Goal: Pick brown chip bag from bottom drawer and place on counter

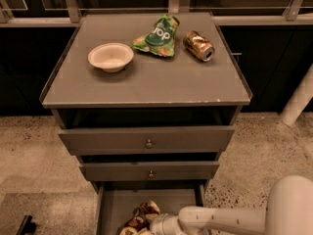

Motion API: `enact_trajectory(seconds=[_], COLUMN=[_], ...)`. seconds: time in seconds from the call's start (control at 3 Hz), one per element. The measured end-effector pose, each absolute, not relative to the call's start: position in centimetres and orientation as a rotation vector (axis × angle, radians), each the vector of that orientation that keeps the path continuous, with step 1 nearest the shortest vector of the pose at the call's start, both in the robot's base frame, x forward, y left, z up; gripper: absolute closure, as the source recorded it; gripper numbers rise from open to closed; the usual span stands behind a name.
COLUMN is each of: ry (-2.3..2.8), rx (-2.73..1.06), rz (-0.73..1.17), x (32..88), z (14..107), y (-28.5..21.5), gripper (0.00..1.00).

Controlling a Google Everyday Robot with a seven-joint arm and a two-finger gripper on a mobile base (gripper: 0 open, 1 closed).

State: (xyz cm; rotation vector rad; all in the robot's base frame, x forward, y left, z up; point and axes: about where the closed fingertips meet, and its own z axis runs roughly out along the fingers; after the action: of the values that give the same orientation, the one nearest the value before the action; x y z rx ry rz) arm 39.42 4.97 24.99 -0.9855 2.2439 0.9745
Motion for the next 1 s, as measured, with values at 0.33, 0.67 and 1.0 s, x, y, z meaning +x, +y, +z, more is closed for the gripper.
enact_trajectory(seconds=[0.33,0.67,1.0], ry=[2.244,2.244,2.244], rx=[-0.986,-0.986,-0.986], rz=[0.975,0.975,0.975], x=[39.42,39.42,39.42], z=[24.99,24.99,24.99], y=[4.97,4.98,4.98], gripper=[0.63,0.86,1.00])
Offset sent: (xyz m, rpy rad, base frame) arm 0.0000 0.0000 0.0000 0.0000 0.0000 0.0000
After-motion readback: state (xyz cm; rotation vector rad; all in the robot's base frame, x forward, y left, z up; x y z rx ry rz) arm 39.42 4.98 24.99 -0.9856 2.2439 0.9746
